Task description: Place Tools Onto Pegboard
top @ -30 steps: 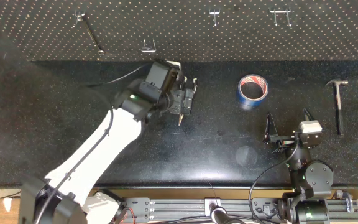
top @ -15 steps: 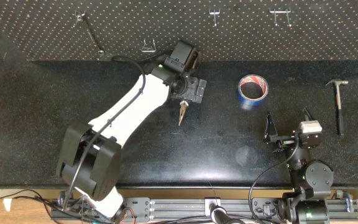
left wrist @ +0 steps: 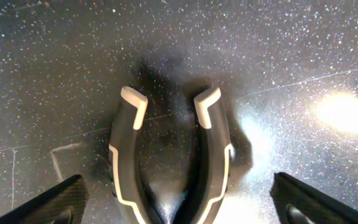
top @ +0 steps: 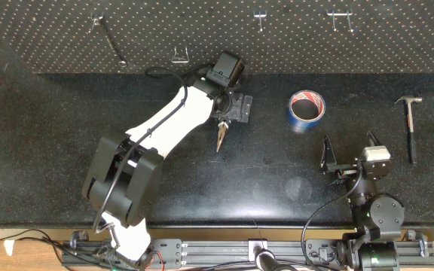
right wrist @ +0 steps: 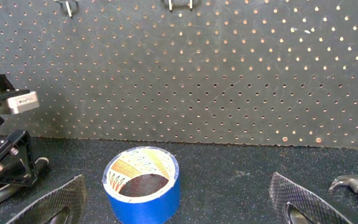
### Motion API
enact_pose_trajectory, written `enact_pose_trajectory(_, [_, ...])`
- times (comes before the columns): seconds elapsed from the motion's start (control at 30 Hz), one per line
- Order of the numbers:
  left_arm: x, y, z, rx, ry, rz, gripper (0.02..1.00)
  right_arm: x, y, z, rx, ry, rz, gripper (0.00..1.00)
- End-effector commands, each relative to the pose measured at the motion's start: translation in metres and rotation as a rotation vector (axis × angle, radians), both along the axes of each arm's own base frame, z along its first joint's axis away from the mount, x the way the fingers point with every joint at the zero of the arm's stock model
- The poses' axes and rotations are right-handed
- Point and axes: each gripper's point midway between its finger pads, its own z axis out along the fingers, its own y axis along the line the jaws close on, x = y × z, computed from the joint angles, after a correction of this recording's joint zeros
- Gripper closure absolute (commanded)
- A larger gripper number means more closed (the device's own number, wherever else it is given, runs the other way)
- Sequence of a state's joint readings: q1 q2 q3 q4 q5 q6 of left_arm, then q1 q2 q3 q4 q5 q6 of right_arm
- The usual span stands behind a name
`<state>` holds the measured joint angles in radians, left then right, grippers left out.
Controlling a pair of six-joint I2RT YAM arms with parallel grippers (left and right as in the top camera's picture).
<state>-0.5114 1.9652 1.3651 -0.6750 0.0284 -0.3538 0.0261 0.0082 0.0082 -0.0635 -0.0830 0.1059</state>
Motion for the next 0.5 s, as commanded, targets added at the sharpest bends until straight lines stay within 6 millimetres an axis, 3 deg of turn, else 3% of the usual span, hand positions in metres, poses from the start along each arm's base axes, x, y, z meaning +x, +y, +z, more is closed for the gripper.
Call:
enact_pose_trajectory(0.03, [0.003,-0.006,-0.002,-0.023,0.012,0.008,0.161,0.000,-0.001,-0.001,-0.014,-0.002,-0.001,0.042])
enact_pose_trajectory(0.07, [0.002,-0.007,-0.002,-0.027,0.014,0.007,0.198,0.000,-0.001,-0.001,-0.014,-0.002,-0.001,0.042])
enact_pose_trajectory(0.2, [0.003,-0.006,-0.003,-0.019,0.013,0.006,0.117,0.000,-0.001,-0.001,-0.014,-0.002,-0.001,0.040])
enact_pose_trajectory(0.33, [0.000,0.005,-0.017,0.050,0.032,0.007,0.060,0.000,-0.001,-0.001,-0.014,-0.002,-0.001,0.042])
enact_pose_trajectory(0.47, [0.001,0.008,-0.017,0.069,0.021,-0.004,0.075,0.000,-0.001,-0.001,-0.014,-0.002,-0.001,0.042])
enact_pose_trajectory(0.5, [0.002,0.008,-0.017,0.071,0.019,-0.009,0.121,0.000,-0.001,-0.001,-0.014,-0.002,-0.001,0.042])
